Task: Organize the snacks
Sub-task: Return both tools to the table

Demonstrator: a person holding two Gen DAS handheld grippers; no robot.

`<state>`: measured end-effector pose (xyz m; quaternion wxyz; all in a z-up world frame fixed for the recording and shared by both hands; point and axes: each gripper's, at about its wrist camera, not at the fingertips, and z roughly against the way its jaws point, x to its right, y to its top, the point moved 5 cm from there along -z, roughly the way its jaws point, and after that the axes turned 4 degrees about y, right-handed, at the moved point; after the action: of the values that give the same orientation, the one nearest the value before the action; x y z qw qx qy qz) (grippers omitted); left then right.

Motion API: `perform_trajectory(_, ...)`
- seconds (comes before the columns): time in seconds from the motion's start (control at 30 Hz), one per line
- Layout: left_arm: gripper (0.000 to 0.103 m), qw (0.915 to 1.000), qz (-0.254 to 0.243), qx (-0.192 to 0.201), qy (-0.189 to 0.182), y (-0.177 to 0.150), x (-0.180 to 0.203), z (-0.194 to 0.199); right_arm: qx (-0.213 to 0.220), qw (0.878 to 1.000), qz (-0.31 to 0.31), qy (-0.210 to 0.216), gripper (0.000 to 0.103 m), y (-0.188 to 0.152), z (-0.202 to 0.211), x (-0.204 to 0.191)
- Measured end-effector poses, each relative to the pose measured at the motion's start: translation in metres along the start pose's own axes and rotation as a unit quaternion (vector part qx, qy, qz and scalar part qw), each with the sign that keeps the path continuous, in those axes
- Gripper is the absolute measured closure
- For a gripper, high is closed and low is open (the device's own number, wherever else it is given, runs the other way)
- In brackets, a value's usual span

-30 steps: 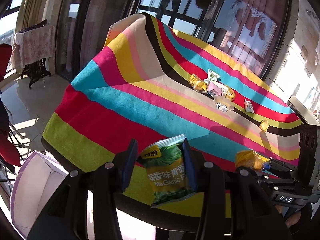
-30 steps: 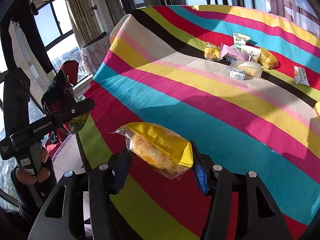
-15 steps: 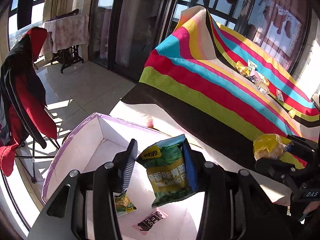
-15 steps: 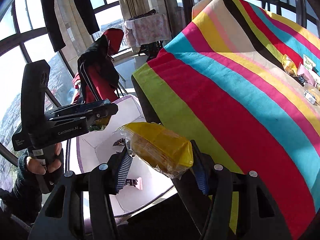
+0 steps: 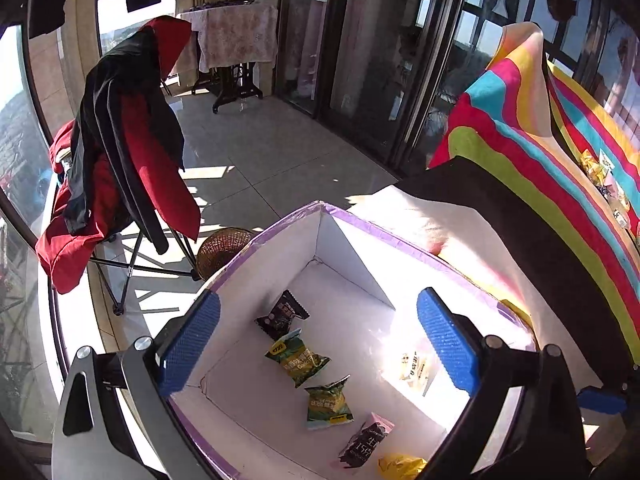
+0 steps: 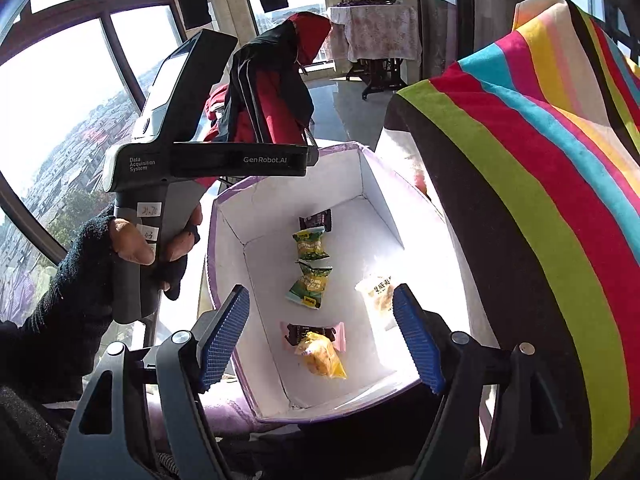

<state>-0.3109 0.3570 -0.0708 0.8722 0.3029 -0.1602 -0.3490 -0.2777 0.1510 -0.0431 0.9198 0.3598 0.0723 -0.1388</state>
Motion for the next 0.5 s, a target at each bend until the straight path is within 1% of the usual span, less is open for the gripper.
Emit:
perform_trajectory(0.07, 0.003, 0.9997, -0.005, 0.015, -0.017, 0.007, 0.022, 0.007, 0.028, 0.999, -0.021, -0.002, 0.028, 0.001, 0.022, 0.012)
perform_trajectory(0.13, 0.002, 0.9983, -0.018, 0.027, -0.049, 0.014, 0.051, 0.016, 0.057, 0.998, -0.039, -0.011, 0.028, 0.001, 0.047, 0.026)
perform_trajectory(0.2, 0.002, 0.9951, -0.044, 0.038, -0.08, 0.022, 0.084, 0.027, 0.09, 0.994, -0.053, -0.033, 0.027, -0.002, 0.078, 0.041)
perform_trajectory(0.23, 0.002, 0.9922, -0.063, 0.046, -0.097, 0.027, 0.104, 0.034, 0.105, 0.991, -0.059, -0.049, 0.024, -0.003, 0.094, 0.049)
perform_trajectory(0.27, 0.002, 0.9891, -0.08, 0.053, -0.112, 0.032, 0.122, 0.042, 0.12, 0.988, -0.066, -0.069, 0.021, -0.004, 0.11, 0.057)
perform_trajectory(0.33, 0.002, 0.9802, -0.114, 0.073, -0.145, 0.044, 0.164, 0.058, 0.143, 0.98, -0.083, -0.109, 0.018, -0.011, 0.139, 0.077)
perform_trajectory(0.4, 0.002, 0.9703, -0.138, 0.083, -0.18, 0.053, 0.206, 0.071, 0.162, 0.969, -0.11, -0.152, 0.016, -0.023, 0.168, 0.102)
perform_trajectory(0.5, 0.002, 0.9554, -0.158, 0.066, -0.24, 0.063, 0.273, 0.076, 0.18, 0.944, -0.172, -0.216, 0.016, -0.051, 0.203, 0.149)
